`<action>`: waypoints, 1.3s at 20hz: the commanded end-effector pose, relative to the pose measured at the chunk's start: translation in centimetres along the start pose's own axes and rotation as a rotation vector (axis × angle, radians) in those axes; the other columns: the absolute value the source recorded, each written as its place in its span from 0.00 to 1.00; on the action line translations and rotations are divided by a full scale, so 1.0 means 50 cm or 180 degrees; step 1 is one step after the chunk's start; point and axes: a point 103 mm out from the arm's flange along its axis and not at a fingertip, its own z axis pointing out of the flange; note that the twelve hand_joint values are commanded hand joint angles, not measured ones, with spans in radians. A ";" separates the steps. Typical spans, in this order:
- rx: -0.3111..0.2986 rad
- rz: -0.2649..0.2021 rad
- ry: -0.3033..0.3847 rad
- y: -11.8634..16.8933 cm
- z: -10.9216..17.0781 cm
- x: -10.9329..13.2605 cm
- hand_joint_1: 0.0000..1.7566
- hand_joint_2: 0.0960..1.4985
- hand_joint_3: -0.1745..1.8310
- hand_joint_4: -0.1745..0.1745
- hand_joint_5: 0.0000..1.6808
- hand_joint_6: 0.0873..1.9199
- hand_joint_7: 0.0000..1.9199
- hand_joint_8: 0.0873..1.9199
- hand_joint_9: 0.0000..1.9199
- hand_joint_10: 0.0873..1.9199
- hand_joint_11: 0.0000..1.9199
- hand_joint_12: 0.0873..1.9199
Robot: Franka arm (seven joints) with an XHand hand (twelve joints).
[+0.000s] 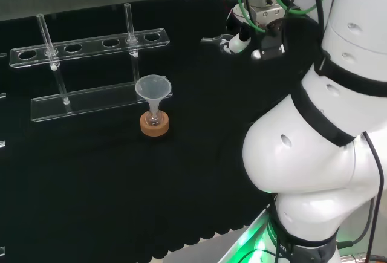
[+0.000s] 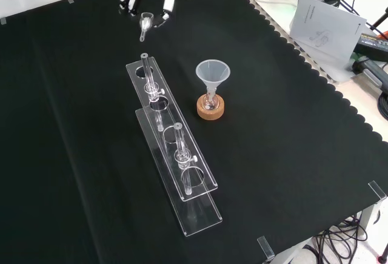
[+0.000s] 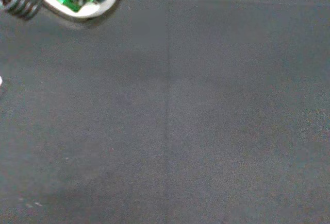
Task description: Pour all the NaCl from the weighing funnel into the round-bottom flask.
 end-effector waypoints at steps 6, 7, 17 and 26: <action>-0.0080 0.0011 0.0034 -0.143 -0.060 0.045 0.63 0.39 0.43 1.00 0.75 0.34 0.31 0.31 0.51 0.15 0.41 0.53; -0.0080 -0.0001 0.0030 -0.154 -0.065 0.054 0.63 0.39 0.43 1.00 0.75 0.34 0.31 0.31 0.51 0.15 0.41 0.53; 0.0056 -0.0210 -0.0184 -0.243 -0.079 0.154 0.63 0.39 0.43 1.00 0.75 0.34 0.31 0.31 0.51 0.15 0.42 0.53; 0.0117 -0.0364 -0.0326 -0.262 -0.072 0.236 0.63 0.39 0.43 1.00 0.75 0.34 0.31 0.31 0.52 0.14 0.43 0.51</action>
